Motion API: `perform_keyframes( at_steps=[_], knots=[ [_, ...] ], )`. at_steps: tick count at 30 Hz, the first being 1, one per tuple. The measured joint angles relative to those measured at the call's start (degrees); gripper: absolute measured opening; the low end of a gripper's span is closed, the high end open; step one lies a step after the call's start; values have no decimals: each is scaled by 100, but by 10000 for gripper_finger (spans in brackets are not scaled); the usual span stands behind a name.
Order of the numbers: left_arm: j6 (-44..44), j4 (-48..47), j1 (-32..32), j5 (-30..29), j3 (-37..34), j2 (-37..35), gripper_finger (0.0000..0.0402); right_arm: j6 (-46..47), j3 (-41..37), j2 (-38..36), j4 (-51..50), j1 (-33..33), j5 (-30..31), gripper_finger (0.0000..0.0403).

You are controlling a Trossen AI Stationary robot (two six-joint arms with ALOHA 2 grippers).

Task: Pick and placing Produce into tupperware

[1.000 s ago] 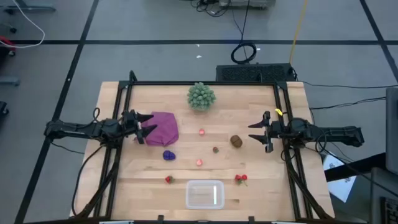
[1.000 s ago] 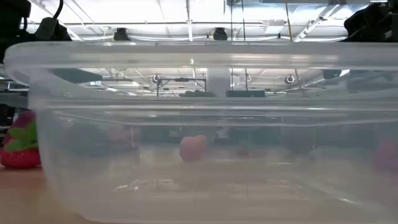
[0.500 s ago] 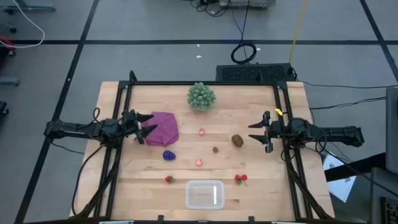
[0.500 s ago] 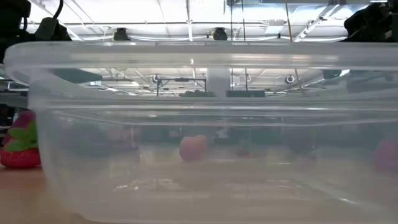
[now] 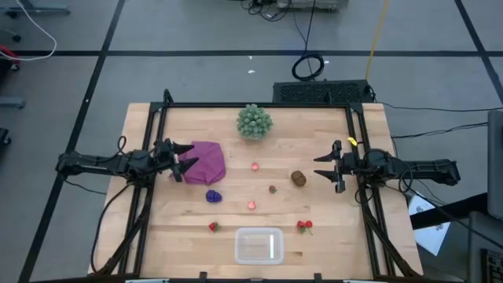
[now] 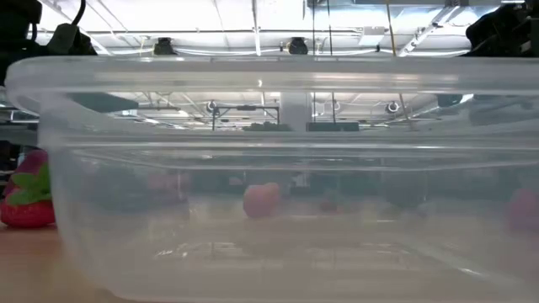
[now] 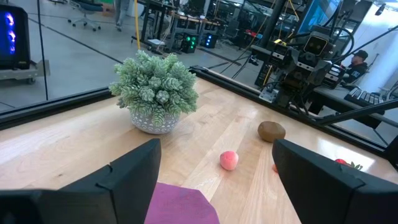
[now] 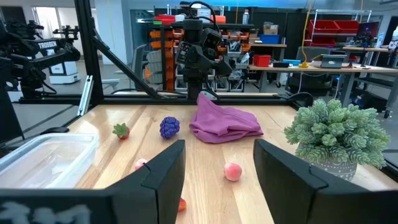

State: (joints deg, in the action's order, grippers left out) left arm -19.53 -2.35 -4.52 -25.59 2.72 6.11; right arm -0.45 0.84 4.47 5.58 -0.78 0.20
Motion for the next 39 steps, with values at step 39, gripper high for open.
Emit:
perform_keyframes(
  at_steps=[39],
  knots=[
    [24, 2, -2, -17, -2, 0, 312, -5, -1, 0, 27, -2, 0, 183]
  ],
)
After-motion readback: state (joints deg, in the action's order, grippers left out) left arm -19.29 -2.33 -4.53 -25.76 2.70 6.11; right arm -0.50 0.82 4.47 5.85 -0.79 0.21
